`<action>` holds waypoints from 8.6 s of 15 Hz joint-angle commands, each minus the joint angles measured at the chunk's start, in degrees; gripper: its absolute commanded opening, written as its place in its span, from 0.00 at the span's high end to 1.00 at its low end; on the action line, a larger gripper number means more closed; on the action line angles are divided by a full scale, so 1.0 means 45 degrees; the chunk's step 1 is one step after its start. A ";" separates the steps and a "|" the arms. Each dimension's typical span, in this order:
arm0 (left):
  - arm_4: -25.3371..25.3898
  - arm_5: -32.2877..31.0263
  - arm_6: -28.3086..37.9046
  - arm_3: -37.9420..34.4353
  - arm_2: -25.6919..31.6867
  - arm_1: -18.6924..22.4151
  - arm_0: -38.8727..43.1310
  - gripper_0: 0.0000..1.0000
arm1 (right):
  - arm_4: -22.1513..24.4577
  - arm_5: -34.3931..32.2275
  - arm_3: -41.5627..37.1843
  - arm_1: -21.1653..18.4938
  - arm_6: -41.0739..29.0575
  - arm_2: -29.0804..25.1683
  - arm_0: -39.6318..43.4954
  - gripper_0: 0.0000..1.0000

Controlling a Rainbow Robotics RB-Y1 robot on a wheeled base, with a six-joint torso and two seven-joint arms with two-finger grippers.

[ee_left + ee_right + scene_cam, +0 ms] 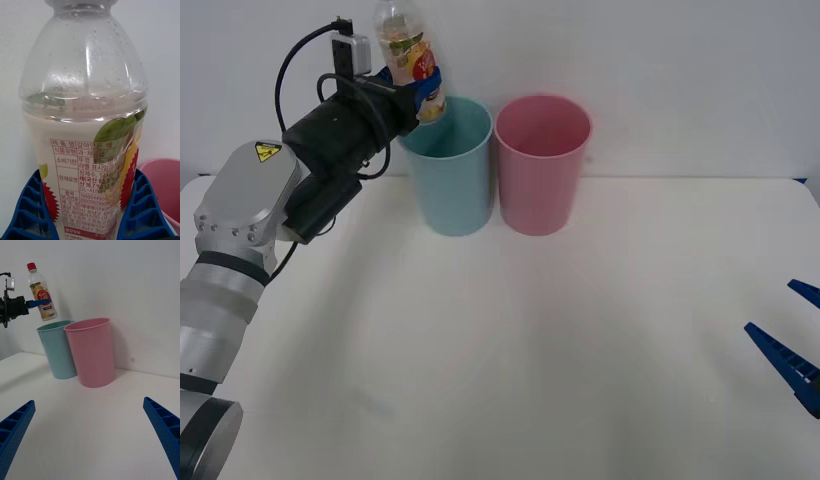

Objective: Grasp the object on the table and drop it into the matching bin: aluminum can to the light blue bin, PET bottle to the pink bin.

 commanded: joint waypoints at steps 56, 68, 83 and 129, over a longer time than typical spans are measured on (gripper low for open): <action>-0.3656 0.0016 -0.0684 0.1311 -0.1249 -0.3048 -0.2812 1.00 | 0.0000 0.0000 0.0000 0.0000 0.0000 0.0000 0.0000 0.00; -0.3363 0.0426 -0.0586 0.1291 -0.1406 -0.3048 -0.2754 0.00 | 0.0000 0.0000 0.0000 0.0000 0.0000 0.0000 0.0000 0.00; 0.0465 0.0172 -0.0782 -0.1072 -0.1249 -0.1114 -0.0547 0.00 | 0.0000 0.0000 0.0000 0.0000 0.0000 0.0000 0.0000 0.00; 0.3609 -1.0179 -0.1602 -0.8357 1.0840 0.0820 1.5664 0.00 | 0.0000 0.0000 0.0000 0.0000 0.0000 0.0000 0.0000 0.00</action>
